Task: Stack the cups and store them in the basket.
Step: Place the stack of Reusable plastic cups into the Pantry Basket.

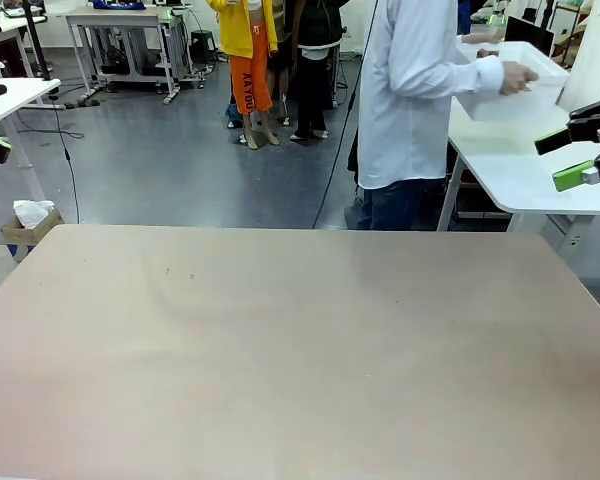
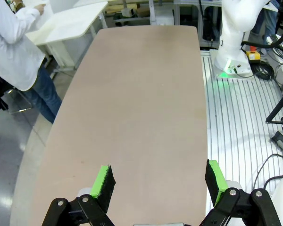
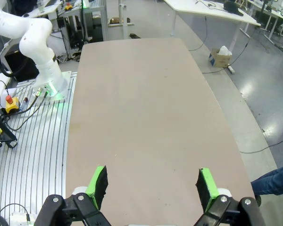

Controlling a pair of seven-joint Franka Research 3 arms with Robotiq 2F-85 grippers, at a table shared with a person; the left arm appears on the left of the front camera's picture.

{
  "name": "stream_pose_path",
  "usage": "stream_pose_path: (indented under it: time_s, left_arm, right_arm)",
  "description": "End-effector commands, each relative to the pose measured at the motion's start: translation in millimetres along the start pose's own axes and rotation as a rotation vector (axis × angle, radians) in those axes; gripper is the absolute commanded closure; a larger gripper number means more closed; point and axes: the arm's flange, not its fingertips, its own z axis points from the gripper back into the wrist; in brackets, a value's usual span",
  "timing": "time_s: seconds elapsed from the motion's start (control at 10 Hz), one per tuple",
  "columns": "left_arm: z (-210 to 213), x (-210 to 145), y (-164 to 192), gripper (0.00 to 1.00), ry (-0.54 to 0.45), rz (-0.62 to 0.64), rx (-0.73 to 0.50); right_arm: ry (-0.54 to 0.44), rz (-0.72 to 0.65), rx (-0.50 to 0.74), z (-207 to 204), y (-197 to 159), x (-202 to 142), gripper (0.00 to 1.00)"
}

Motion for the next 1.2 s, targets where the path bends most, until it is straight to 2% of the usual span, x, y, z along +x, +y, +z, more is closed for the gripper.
stream_pose_path:
  time_s: [0.0, 1.1]
  left_arm:
    - [1.1, 3.8, 0.6, 0.00, -0.010, 0.010, -0.003]
    - [1.1, 3.8, 0.6, 0.00, -0.010, 0.010, -0.003]
  right_arm:
    - [-0.027, -0.001, -0.001, -1.8, 1.9, 1.0, 0.00]
    - [-0.027, -0.001, -0.001, -1.8, 1.9, 1.0, 0.00]
